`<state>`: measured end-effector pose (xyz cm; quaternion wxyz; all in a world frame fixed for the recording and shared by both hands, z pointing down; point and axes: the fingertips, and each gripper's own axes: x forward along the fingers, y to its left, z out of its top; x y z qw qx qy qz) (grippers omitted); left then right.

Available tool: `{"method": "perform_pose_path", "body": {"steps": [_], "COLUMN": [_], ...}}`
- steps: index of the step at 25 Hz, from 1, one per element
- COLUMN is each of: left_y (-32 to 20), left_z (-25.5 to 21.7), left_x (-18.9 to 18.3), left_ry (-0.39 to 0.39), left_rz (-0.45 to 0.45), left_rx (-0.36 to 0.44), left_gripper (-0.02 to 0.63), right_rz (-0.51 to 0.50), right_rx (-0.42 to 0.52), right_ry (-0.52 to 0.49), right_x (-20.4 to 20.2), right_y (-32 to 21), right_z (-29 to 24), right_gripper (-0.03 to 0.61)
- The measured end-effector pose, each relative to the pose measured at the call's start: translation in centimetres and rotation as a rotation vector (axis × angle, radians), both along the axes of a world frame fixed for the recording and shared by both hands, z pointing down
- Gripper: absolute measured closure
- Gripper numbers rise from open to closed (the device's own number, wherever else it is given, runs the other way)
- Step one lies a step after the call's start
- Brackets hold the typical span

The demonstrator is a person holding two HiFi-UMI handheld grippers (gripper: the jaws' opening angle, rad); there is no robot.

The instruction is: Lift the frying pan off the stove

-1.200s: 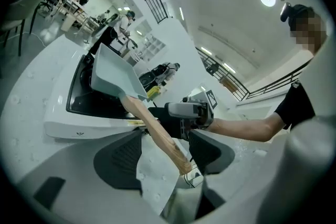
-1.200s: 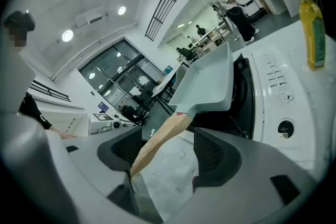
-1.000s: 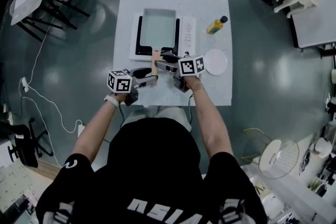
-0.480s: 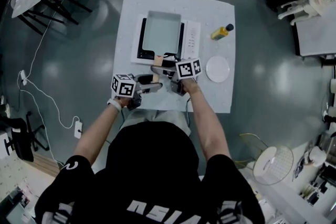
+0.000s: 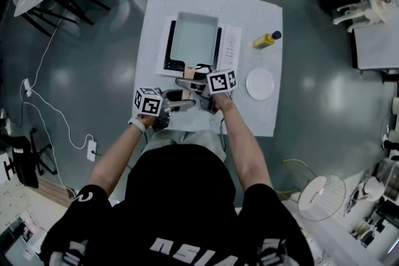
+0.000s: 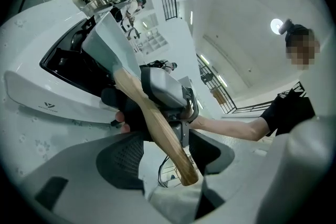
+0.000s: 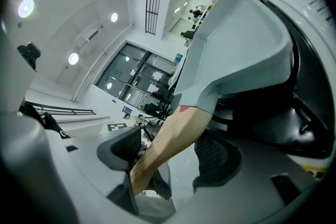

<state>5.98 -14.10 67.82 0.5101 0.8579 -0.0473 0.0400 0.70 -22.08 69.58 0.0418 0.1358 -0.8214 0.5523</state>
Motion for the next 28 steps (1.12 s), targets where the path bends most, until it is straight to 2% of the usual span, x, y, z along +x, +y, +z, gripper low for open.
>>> {"method": "perform_pose_path", "body": {"steps": [9,15,23,28], "left_y": [-0.19,-0.32,-0.39,-0.5], "left_z": [-0.05,-0.13,-0.09,-0.25], "left_x": [0.54,0.6,0.62,0.64], "left_ry": [0.032,0.044,0.054,0.066], "left_rz": [0.014,0.018,0.014,0.013], "left_rx": [-0.02,-0.024,-0.038,-0.054], "left_gripper": [0.354,0.362,0.433,0.44], "right_rz": [-0.005,0.0,0.007,0.008], "right_rx": [-0.024,-0.051,-0.075,-0.096], "right_ry": [-0.022,-0.056,-0.064,-0.093], "right_x": [-0.44,-0.55,-0.53,-0.62], "right_y": [-0.12,-0.18,-0.17,-0.17], "right_z": [0.34,0.31,0.38,0.16], "right_gripper": [0.291,0.337,0.346,0.357]}}
